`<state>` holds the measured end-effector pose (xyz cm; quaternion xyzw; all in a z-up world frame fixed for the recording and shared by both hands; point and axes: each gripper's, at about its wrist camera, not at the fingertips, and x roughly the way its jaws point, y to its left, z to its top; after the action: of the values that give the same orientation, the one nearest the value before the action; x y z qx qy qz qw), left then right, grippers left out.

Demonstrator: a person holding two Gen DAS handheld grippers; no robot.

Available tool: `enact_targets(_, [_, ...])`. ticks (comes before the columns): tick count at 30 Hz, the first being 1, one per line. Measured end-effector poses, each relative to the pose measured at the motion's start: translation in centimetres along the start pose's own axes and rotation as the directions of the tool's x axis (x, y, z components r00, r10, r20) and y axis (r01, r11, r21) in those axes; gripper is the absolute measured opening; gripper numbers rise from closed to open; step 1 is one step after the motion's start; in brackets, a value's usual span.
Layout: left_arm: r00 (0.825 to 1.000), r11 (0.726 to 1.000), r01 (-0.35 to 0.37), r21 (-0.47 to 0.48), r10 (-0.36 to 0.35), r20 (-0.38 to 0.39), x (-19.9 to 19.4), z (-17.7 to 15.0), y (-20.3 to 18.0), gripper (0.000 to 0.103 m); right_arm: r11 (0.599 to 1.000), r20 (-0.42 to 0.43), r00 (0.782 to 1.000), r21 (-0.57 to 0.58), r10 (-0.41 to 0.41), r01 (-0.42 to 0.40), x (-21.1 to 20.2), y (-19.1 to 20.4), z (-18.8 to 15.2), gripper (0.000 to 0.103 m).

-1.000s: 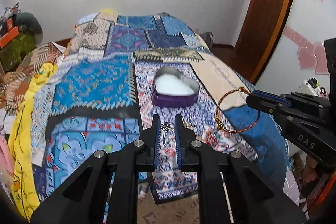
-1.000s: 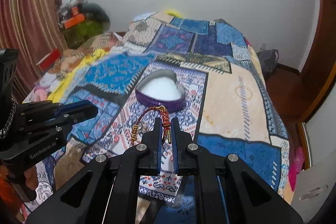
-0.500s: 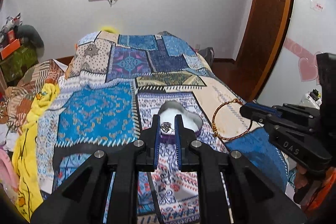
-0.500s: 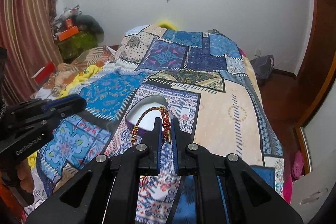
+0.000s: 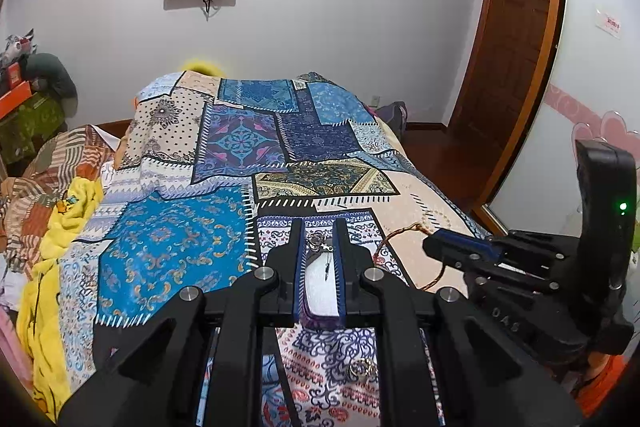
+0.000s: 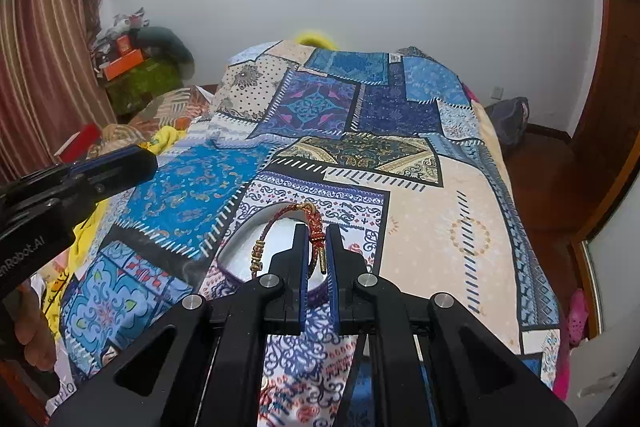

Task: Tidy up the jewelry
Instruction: 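Lower the bracelet into the purple heart tin while the left gripper lowers its ring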

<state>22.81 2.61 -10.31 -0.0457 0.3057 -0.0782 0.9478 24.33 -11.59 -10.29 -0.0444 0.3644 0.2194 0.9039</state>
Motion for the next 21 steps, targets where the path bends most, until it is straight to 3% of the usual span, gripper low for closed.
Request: enact_targets(21, [0.988, 0.999, 0.050, 0.015, -0.047, -0.150, 6.9, -2.2, -0.3, 0.011, 0.993, -0.175, 0.978, -0.023, 0.112, -0.118, 5.8, 0.2, -0.6, 0.007])
